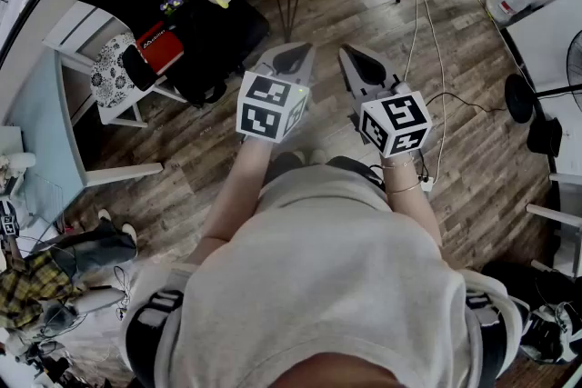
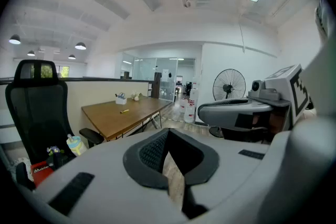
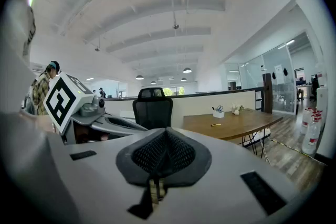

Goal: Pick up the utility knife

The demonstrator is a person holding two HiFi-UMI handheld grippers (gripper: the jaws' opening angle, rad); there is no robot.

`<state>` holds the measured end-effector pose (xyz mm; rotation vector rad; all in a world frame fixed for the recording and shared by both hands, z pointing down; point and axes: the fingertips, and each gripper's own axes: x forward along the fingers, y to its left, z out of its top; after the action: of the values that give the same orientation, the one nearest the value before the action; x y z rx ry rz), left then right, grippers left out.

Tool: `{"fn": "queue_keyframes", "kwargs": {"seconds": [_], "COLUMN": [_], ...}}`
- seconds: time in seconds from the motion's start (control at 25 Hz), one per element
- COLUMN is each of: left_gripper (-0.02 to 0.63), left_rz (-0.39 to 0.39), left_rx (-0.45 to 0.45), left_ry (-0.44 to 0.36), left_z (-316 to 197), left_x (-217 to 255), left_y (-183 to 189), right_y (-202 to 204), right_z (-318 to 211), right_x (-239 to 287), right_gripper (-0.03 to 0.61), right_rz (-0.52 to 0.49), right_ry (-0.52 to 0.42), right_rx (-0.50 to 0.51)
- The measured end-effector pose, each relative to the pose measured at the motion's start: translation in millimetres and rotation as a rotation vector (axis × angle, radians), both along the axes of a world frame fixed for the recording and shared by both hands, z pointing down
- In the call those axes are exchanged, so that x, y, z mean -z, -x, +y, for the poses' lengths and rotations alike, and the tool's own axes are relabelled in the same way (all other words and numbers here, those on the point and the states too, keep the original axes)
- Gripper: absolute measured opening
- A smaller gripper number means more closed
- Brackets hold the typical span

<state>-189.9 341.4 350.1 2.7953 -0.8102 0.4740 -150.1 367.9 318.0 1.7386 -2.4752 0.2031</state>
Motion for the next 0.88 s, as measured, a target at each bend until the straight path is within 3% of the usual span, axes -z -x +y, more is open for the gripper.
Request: {"fn": "queue_keyframes", "kwargs": {"seconds": [0.68, 0.88], "left_gripper": [0.012, 0.012], "left_rz": [0.014, 0.048], "left_rx": [-0.026, -0.057], "left_ry": [0.015, 0.019], "left_z": [-1.0, 2.4], "left_x": [-5.8, -3.3], "left_y": [-18.6, -28.2], "right_y": [-9.3, -23.3], "right_z": [-4.4, -5.5], "right_x": [-6.9, -10.8], "right_gripper": [0.009, 0.009], "right_rz": [-0.022, -0.036], "right_ry": [0.011, 0.026], "right_rx": [0.015, -0.011]}}
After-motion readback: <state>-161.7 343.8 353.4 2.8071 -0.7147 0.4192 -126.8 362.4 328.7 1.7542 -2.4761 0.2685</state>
